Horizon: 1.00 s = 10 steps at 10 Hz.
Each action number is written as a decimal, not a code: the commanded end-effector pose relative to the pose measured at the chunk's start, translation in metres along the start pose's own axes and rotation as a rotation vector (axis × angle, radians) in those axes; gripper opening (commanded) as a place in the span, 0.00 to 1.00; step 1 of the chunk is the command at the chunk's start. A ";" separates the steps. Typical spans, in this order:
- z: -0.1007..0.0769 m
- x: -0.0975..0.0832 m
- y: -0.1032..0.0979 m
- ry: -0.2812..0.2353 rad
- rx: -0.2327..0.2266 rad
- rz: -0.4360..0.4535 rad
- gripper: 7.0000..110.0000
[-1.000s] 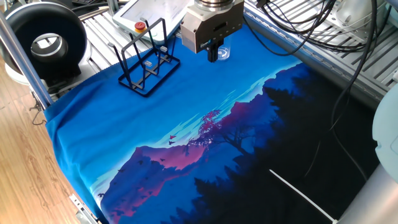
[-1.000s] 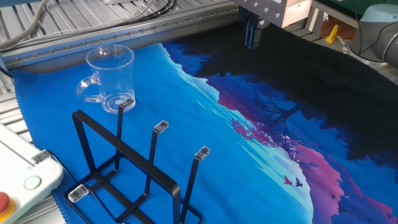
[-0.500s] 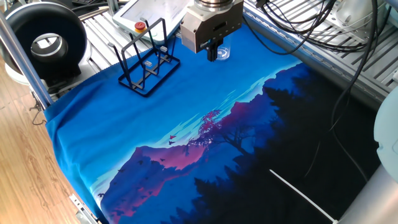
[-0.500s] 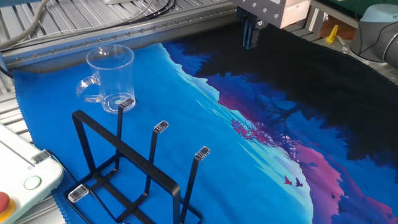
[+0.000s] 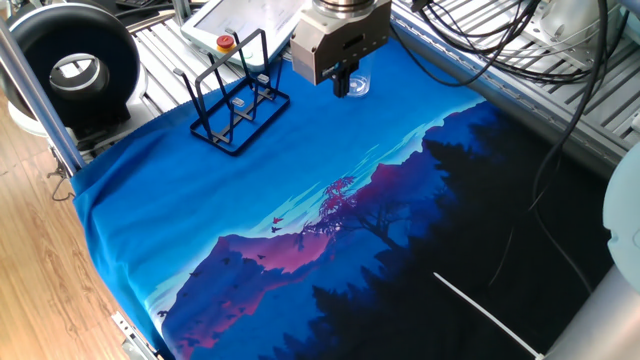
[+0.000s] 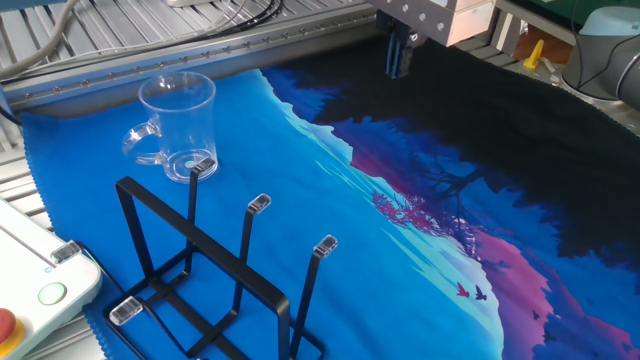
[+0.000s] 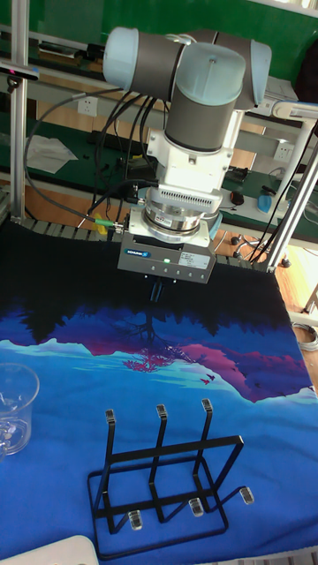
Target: Put the cup on the cup rack
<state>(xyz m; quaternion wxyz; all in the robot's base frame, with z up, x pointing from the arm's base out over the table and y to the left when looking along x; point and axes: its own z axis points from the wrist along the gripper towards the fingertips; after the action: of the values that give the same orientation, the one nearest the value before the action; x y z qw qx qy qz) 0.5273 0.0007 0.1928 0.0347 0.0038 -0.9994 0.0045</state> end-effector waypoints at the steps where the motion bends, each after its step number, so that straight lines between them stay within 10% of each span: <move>1: -0.001 -0.001 0.002 -0.006 -0.012 -0.001 0.00; 10: 0.000 -0.004 0.008 -0.015 -0.031 -0.007 0.00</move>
<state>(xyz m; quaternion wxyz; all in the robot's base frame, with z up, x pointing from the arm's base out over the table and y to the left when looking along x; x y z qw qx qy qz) 0.5306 0.0045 0.1914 0.0283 0.0069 -0.9996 -0.0025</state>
